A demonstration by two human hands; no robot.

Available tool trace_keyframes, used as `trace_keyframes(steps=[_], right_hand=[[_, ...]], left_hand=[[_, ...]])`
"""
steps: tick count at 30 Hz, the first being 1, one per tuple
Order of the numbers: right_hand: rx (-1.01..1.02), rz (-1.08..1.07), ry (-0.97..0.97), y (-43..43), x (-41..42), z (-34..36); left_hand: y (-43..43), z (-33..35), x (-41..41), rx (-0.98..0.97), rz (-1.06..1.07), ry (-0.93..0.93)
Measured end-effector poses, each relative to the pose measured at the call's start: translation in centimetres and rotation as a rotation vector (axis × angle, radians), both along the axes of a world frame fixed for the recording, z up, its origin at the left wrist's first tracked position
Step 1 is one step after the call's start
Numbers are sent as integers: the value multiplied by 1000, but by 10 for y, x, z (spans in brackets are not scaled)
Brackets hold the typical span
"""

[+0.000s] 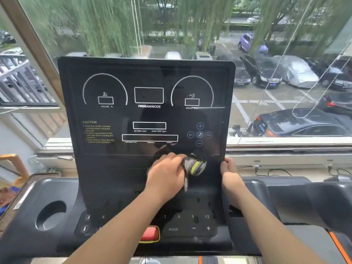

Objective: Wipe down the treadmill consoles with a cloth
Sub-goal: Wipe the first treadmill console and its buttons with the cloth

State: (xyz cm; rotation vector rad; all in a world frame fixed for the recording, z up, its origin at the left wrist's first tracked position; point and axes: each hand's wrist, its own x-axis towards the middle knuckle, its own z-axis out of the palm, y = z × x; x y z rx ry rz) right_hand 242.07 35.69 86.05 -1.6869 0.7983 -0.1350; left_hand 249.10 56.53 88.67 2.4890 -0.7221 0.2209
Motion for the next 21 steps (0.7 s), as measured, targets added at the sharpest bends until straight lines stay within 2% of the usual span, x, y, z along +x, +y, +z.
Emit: trace_keyframes(steps=[5,10,17,21], right_hand=[[-68,57,40,-3,-1,4],[-100,56,39,-4,0,-1],[-140,88,-4,-10,1,-6],[-106,125,42,-17,1,-9]], left_hand=[[43,-9,13,16,119,-104],[22,2,16,-17,227,-108],[-51,1,-11,-14,91,-137],[-97,-4,-28,89,-41,-151]])
